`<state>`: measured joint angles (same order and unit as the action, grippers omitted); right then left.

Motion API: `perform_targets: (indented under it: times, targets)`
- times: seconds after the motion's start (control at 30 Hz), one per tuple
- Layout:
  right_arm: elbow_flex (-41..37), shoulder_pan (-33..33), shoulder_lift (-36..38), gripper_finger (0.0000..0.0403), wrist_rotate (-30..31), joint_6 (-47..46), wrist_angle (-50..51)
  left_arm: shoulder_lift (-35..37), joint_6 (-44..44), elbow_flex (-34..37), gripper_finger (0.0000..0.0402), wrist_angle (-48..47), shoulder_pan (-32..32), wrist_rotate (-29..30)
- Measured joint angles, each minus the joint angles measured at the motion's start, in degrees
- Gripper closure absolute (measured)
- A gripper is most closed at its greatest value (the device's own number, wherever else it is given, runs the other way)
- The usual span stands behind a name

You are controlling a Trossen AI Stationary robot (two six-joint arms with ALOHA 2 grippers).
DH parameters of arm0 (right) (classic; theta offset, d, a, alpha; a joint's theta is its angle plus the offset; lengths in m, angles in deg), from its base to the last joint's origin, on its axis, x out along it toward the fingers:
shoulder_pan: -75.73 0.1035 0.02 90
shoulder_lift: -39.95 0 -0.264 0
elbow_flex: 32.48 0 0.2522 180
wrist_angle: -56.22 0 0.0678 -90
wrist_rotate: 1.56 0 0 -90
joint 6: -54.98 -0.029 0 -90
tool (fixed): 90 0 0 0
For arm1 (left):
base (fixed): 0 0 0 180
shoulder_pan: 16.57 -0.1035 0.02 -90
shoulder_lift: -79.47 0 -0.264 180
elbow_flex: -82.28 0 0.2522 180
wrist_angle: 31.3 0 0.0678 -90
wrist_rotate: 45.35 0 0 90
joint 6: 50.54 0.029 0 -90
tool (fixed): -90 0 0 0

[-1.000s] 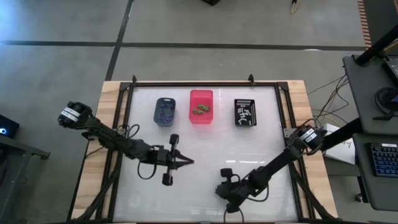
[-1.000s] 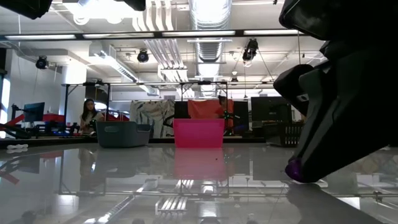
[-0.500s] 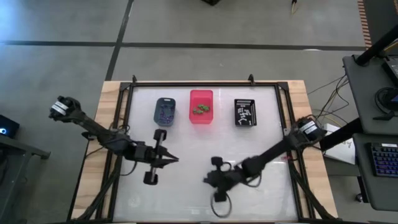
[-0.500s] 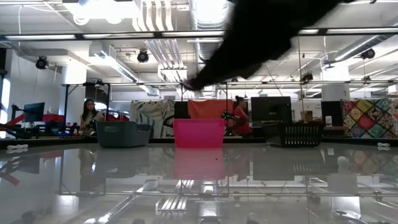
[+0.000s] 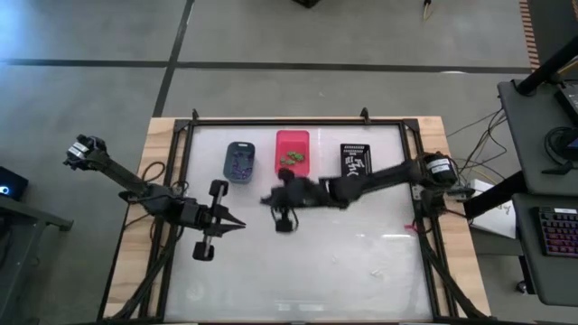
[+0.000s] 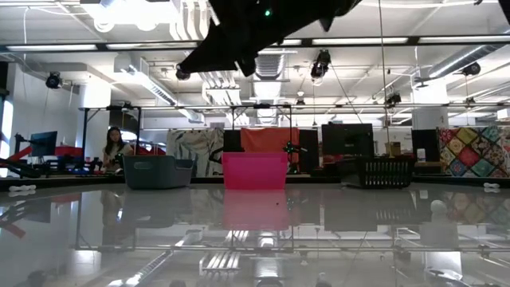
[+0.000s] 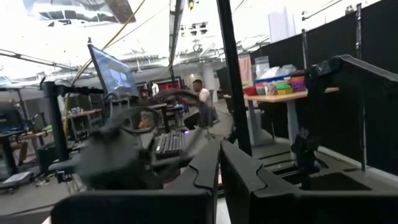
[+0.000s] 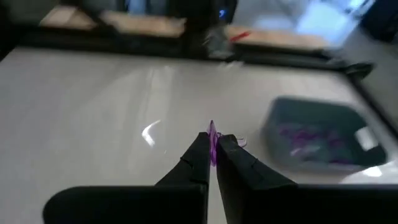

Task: Sort Halloween decoration
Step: Put the purple witch hat toy into the blue bin

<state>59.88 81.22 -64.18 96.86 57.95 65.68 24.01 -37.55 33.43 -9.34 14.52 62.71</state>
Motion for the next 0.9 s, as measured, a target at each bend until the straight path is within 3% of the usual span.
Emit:
perform_targets:
  times: [0.3, 0.53, 0.7, 0.9]
  targets:
    - [-0.25, -9.52, -1.36, 0.0394, -6.56, 1.59, -14.1, 6.55, 0.18, 0.16, 0.0402, -8.54, 0.0, 1.03]
    - [-0.17, -13.86, -6.04, 0.0394, -9.96, -0.4, -25.09, 10.45, 1.33, 2.44, 0.0402, -8.78, 0.0, 2.54]
    - [5.15, -15.69, -11.64, 0.0394, -10.33, -1.5, -25.67, 13.38, 1.33, 4.9, 0.0402, -8.71, 0.0, 6.36]
    - [15.17, -16.79, -20.77, 0.0394, -9.74, -2.01, -21.29, 15.87, 0.97, 6.54, 0.0402, -7.81, 0.0, 6.97]
